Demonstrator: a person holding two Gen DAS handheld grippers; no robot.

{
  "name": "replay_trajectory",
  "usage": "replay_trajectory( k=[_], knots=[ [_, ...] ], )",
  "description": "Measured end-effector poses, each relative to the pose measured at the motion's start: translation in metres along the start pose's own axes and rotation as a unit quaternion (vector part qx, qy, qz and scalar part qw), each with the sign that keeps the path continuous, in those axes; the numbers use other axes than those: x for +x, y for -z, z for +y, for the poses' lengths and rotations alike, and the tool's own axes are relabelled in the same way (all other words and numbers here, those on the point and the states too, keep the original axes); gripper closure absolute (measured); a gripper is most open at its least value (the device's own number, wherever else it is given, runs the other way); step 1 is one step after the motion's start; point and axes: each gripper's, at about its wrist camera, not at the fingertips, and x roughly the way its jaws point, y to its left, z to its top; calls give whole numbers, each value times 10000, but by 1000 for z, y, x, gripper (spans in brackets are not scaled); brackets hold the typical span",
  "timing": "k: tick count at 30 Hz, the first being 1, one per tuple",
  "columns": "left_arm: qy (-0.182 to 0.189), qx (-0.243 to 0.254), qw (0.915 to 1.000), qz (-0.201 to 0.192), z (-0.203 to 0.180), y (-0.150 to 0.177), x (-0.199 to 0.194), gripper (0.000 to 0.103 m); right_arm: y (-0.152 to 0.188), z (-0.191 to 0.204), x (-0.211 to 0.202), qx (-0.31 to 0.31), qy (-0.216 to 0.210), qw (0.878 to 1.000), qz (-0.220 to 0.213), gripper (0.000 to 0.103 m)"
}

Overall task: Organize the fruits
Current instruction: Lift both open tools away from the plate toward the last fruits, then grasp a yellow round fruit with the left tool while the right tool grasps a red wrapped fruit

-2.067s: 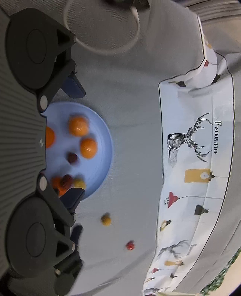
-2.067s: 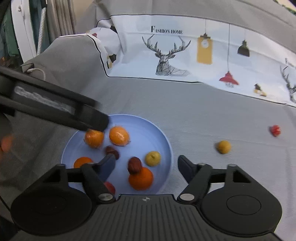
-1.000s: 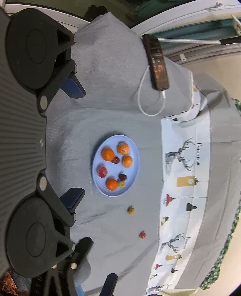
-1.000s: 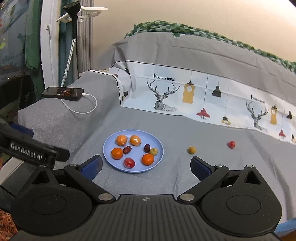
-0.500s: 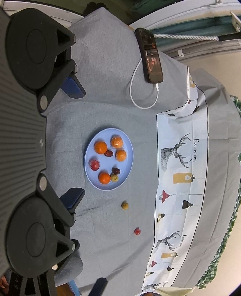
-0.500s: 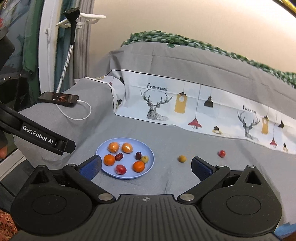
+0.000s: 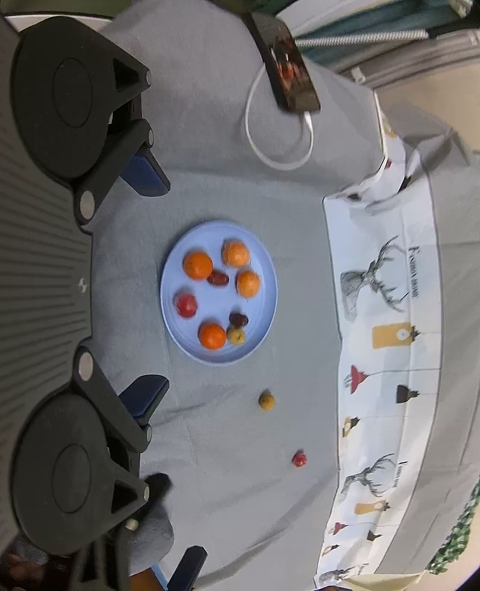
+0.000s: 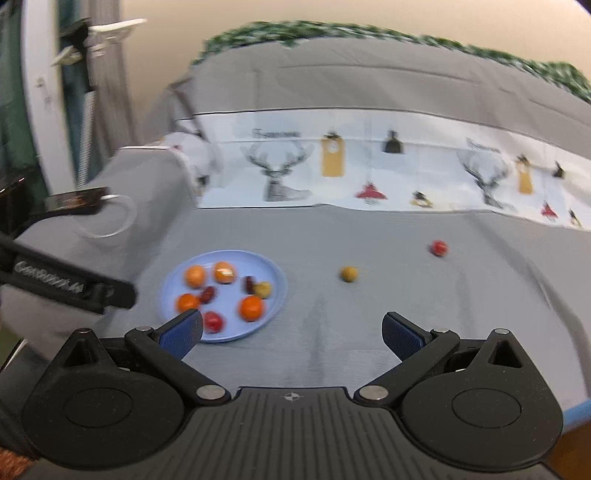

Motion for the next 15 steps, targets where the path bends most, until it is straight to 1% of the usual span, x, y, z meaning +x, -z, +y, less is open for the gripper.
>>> replay_trajectory(
  k=[3,7,12,15],
  knots=[
    [121,82,9998,114,-19,-14,20,0,-3,-28,15,264,293,9992,36,1],
    [232,362,9990,157,-54,-37,53,0,-8,-69,43,452,747,9962,17,1],
    [426,719,9963,182,-102,-73,109,0,-20,-137,107,810,1465,9857,179,1],
    [463,832,9953,149,-128,-94,153,0,-30,-173,151,938,1638,9819,164,1]
  ],
)
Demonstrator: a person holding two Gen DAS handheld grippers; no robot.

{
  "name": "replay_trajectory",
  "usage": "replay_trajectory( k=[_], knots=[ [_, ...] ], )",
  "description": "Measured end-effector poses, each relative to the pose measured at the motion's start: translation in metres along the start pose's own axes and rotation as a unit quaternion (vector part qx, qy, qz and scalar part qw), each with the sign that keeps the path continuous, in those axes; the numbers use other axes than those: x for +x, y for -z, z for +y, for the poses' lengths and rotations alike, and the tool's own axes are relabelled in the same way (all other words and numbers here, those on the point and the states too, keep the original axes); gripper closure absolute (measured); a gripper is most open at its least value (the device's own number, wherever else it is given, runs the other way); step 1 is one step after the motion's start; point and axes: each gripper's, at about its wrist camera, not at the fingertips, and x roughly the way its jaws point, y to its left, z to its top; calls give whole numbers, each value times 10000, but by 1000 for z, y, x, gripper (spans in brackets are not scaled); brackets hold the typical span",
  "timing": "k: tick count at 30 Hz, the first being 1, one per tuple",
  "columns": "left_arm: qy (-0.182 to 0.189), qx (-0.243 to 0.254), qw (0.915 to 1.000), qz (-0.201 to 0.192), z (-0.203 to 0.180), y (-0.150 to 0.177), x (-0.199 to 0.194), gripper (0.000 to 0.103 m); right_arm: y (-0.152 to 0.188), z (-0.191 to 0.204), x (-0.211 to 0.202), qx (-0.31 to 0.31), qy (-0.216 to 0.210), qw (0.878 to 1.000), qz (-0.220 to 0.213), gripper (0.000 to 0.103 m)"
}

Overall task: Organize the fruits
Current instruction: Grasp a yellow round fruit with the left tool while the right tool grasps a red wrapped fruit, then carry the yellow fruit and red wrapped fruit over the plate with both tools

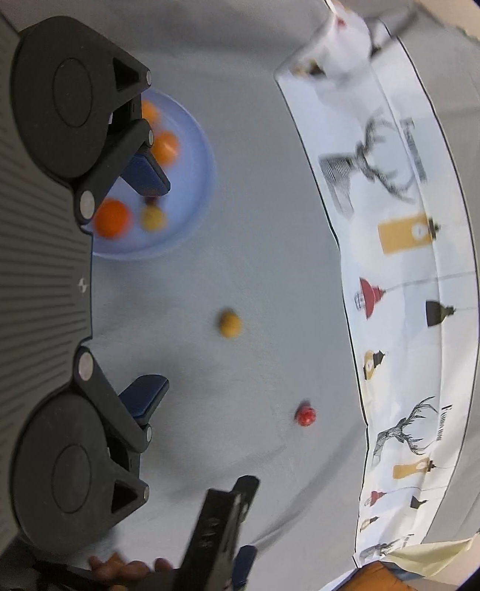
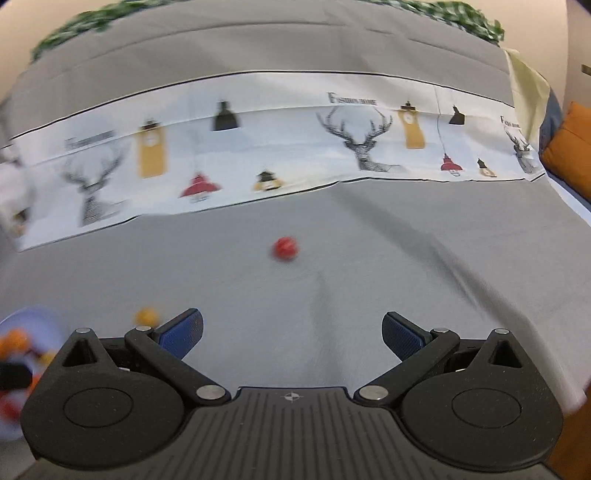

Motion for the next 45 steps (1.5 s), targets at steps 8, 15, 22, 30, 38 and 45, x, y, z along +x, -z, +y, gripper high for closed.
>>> replay_trajectory(
  k=[8,15,22,30,38,45],
  knots=[
    [-162,328,9991,227,-25,-47,120,0,-32,-3,152,-234,40,9996,177,1],
    [-170,401,9990,134,-19,-43,163,0,-34,3,223,-178,-151,9995,207,1],
    [264,720,9970,88,-27,-41,150,69,-34,3,219,-200,-188,9995,124,13],
    [236,813,9963,-146,-30,-42,94,73,-49,12,173,-185,-238,9994,166,71],
    [-9,287,9988,-394,20,-9,-29,73,-47,16,22,-120,-656,9972,-336,71],
    [-330,-112,9990,-288,71,60,-120,73,-10,40,-112,-364,-1328,9895,-427,71]
  ],
)
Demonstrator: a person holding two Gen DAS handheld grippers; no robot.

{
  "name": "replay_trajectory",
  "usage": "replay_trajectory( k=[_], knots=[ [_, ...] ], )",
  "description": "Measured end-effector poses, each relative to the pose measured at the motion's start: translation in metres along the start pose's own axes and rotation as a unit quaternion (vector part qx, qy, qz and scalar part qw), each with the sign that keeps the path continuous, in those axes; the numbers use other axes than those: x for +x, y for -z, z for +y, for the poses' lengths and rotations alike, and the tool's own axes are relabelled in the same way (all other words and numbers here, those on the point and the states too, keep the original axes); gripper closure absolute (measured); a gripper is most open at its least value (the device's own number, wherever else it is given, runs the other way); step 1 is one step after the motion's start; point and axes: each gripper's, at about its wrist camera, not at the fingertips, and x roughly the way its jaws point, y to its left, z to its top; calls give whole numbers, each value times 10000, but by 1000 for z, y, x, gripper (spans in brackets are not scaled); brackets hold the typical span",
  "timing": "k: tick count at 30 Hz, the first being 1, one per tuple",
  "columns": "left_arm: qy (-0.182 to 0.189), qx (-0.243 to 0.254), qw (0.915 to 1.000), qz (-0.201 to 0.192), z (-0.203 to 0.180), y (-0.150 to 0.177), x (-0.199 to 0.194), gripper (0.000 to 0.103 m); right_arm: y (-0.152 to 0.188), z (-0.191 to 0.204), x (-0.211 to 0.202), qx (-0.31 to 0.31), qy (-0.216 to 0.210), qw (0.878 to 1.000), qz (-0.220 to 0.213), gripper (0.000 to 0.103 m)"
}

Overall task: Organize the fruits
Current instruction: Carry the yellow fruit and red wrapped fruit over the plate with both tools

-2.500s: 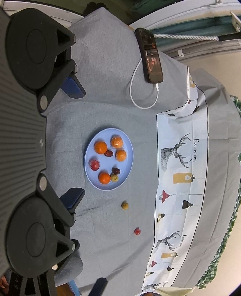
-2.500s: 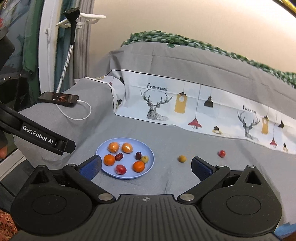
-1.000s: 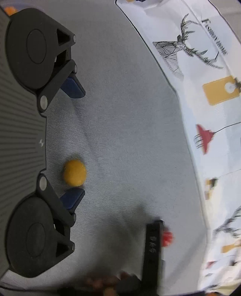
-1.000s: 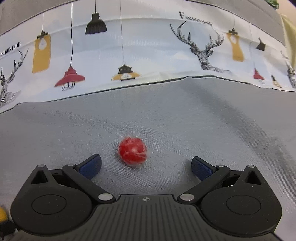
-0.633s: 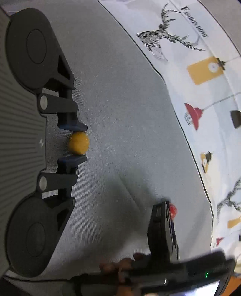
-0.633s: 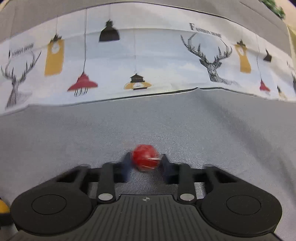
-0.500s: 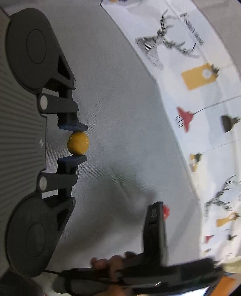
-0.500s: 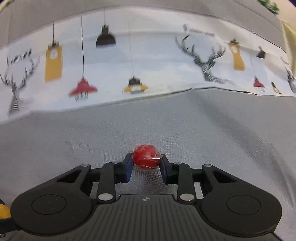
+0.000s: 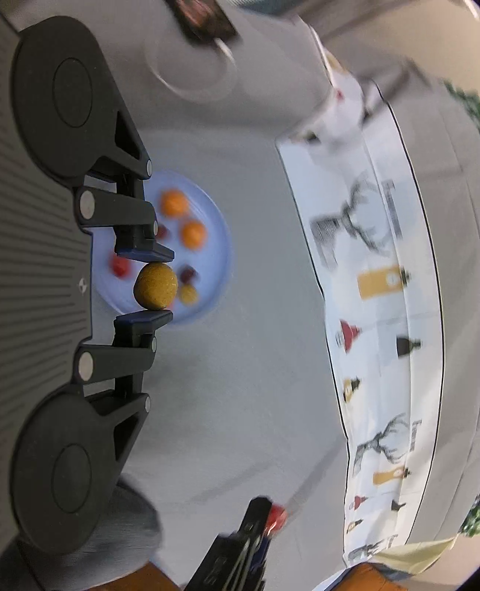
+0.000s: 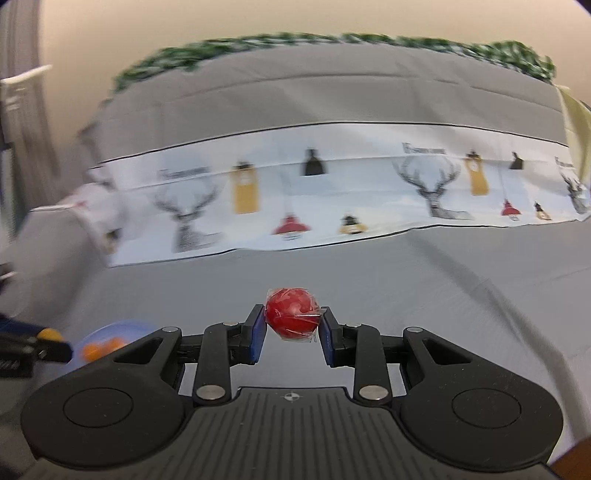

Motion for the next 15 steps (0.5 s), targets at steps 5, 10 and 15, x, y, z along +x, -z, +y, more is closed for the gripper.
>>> replay_trajectory(
  k=[5,10,15],
  knots=[
    [-219,-384,9990,-40,35,46,-52,73,19,43,-58,-242,-584,9979,153,71],
    [-296,-699,9969,-181,53,79,-86,73,48,86,-93,-674,-1045,9914,412,71],
    [-354,-792,9956,-365,58,105,-109,73,62,122,-122,-1306,-1281,9827,276,71]
  ],
)
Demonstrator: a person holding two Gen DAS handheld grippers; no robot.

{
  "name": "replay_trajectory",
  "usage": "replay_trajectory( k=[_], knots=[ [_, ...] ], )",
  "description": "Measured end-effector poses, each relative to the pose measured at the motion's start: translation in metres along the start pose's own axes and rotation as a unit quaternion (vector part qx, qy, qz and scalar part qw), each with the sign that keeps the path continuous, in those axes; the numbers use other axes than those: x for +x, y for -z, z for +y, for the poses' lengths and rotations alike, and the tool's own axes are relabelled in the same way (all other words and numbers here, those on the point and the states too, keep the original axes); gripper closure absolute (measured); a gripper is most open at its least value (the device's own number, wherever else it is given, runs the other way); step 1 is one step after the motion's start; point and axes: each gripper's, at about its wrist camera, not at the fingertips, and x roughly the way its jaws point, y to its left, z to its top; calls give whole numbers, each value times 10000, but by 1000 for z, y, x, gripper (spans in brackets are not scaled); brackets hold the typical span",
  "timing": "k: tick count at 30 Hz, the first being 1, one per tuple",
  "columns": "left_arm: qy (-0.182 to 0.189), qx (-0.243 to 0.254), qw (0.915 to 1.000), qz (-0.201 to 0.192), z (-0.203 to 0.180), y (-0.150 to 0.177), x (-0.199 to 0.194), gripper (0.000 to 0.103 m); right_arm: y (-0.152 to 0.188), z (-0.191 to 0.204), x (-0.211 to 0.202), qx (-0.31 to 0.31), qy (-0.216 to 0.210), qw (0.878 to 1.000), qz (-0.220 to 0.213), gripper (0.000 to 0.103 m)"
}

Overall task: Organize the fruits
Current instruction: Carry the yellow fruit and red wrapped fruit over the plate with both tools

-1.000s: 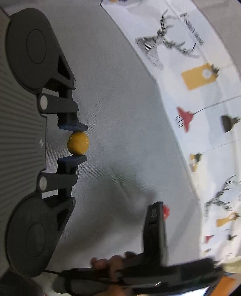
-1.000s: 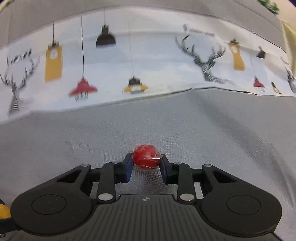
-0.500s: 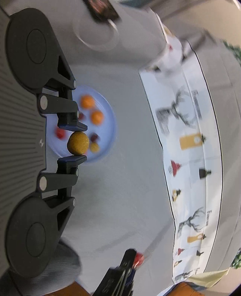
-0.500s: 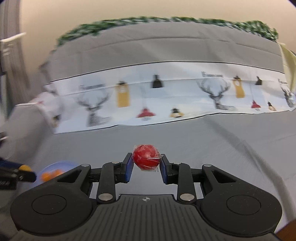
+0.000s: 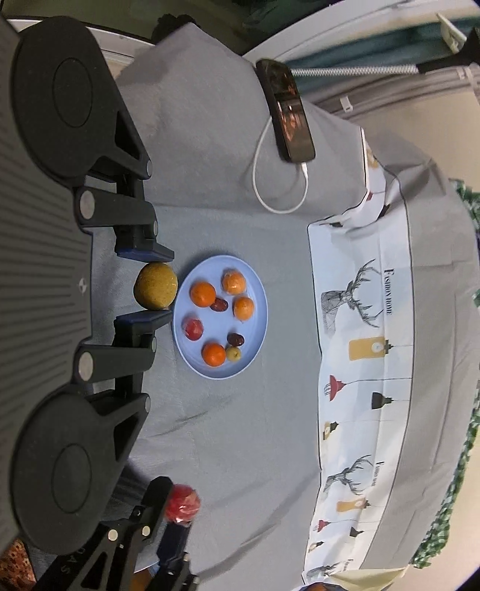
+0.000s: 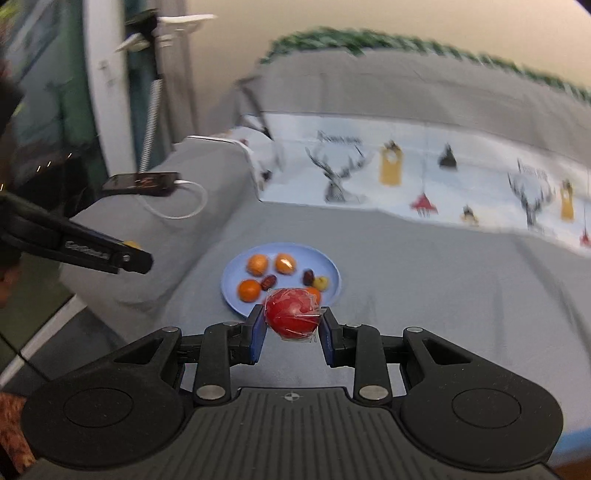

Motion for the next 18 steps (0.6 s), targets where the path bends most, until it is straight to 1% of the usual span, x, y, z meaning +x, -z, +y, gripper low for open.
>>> replay_trajectory(
  k=[3,8,18],
  knots=[
    [26,-8,10000,-84,0,6,-7,73,-2,12,-10,-222,-26,9997,-109,71],
    [86,8,9997,-221,1,7,-14,73,-5,19,-14,-274,28,9996,-90,71],
    [129,-80,9999,-47,5,3,2,73,-5,18,0,-233,79,9996,99,71]
  ],
)
